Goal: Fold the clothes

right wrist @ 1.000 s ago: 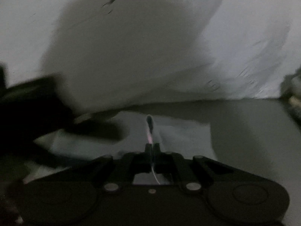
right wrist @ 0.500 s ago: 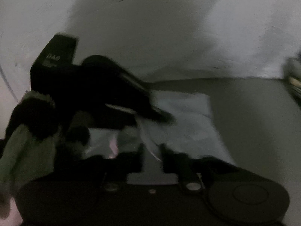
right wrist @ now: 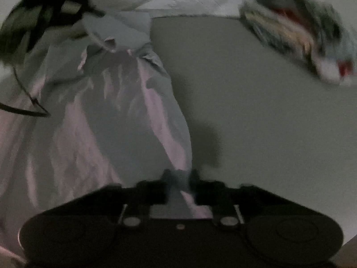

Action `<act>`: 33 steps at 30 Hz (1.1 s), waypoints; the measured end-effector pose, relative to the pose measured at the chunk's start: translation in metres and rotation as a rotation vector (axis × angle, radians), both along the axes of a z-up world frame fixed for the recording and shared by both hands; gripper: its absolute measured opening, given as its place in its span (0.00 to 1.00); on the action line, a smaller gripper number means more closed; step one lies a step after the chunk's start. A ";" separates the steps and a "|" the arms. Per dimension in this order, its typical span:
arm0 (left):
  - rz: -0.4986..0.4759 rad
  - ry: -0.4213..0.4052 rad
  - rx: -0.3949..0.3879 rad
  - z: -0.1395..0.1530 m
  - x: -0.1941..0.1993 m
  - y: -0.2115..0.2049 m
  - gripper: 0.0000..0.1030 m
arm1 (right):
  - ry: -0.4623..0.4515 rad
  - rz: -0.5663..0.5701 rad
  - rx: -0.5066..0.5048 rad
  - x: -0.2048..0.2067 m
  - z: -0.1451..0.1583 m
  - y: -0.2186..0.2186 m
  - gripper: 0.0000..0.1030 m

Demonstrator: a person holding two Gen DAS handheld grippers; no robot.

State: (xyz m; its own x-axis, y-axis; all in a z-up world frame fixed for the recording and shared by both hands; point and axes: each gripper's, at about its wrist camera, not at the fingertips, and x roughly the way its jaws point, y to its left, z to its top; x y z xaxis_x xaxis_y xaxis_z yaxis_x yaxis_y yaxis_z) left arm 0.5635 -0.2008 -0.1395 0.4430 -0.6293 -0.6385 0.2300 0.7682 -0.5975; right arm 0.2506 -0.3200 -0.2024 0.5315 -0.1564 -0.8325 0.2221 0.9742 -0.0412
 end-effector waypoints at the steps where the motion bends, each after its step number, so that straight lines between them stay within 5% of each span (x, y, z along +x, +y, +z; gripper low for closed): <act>1: -0.001 -0.011 -0.003 0.008 0.001 0.004 0.02 | 0.010 0.016 -0.057 0.003 0.004 0.008 0.02; 6: -0.026 -0.105 -0.012 0.069 0.003 0.040 0.02 | -0.022 0.064 -0.307 0.001 0.046 0.067 0.01; 11: -0.024 -0.154 0.004 0.100 0.014 0.102 0.02 | -0.055 0.145 -0.335 -0.005 0.066 0.154 0.02; 14: 0.020 -0.110 0.057 0.080 0.026 0.143 0.03 | -0.044 0.177 -0.233 -0.003 0.055 0.198 0.08; 15: 0.041 -0.080 0.089 0.067 0.031 0.155 0.03 | -0.040 0.187 -0.179 -0.002 0.049 0.209 0.13; 16: 0.056 -0.052 0.117 0.054 0.036 0.165 0.05 | -0.035 0.184 -0.134 -0.002 0.045 0.217 0.30; 19: 0.131 0.045 0.194 0.009 0.043 0.197 0.07 | -0.019 0.130 -0.041 -0.011 0.037 0.230 0.38; 23: 0.187 0.084 0.138 -0.017 0.022 0.238 0.31 | 0.010 0.032 -0.101 -0.035 0.037 0.217 0.45; 26: 0.180 0.088 0.105 -0.026 -0.005 0.259 0.37 | 0.083 -0.007 -0.128 -0.048 0.025 0.201 0.51; 31: 0.124 0.086 0.121 -0.037 -0.063 0.265 0.44 | 0.097 0.037 -0.042 -0.047 0.006 0.188 0.47; 32: 0.114 0.092 0.125 -0.040 -0.074 0.263 0.44 | 0.086 0.048 -0.024 -0.047 0.007 0.186 0.23; 33: 0.103 0.098 0.129 -0.044 -0.085 0.262 0.45 | 0.074 0.059 -0.006 -0.047 0.008 0.184 0.11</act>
